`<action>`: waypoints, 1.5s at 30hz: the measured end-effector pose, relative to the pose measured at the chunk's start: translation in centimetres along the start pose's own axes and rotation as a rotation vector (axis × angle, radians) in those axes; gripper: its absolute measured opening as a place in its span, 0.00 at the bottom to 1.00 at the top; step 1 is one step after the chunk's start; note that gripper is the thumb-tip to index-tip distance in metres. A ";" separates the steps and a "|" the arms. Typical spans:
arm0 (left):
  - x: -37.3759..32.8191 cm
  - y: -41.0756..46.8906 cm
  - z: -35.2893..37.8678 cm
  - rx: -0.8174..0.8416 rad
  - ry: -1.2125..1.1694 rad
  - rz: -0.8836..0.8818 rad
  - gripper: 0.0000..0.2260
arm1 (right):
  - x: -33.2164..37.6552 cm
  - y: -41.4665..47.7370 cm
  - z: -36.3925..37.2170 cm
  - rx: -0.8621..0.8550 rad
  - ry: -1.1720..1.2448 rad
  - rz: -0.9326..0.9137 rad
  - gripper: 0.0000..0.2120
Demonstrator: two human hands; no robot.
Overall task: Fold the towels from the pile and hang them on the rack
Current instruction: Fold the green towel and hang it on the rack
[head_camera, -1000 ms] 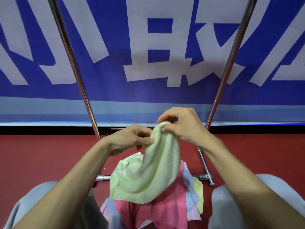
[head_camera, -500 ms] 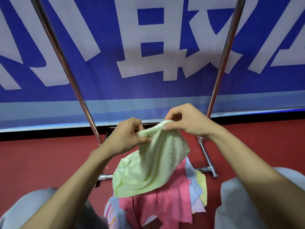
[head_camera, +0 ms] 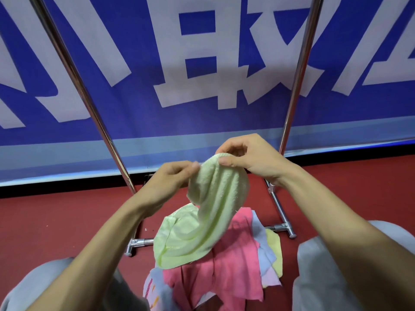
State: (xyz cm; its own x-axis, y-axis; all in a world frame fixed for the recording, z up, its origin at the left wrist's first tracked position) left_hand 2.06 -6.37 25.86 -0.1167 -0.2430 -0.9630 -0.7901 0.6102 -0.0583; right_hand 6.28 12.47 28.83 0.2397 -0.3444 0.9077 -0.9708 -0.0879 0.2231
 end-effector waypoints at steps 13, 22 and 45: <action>1.0 0.3 -0.6 0.009 0.425 0.037 0.07 | -0.8 0.2 -1.3 -0.255 0.088 0.072 0.03; 1.2 0.5 -1.6 -0.055 0.560 -0.109 0.08 | -3.1 0.8 -2.5 -0.532 0.048 0.235 0.01; -2.9 -2.2 -5.7 -0.492 -0.356 0.112 0.10 | -6.7 0.9 -0.5 0.068 -0.864 0.270 0.15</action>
State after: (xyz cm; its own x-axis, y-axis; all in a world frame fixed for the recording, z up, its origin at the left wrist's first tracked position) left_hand 0.68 -11.28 30.28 -0.0742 0.1212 -0.9899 -0.9795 0.1774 0.0951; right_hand 3.78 15.18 23.10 -0.0505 -0.9400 0.3375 -0.9986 0.0518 -0.0052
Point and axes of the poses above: each hand's wrist, its own y-axis towards the middle knuckle, its own z-axis out of the palm, x = y × z, the point moved 3 cm from there along y, towards the middle knuckle, and after that the axes turned 3 degrees about -z, right-handed, at the moved point
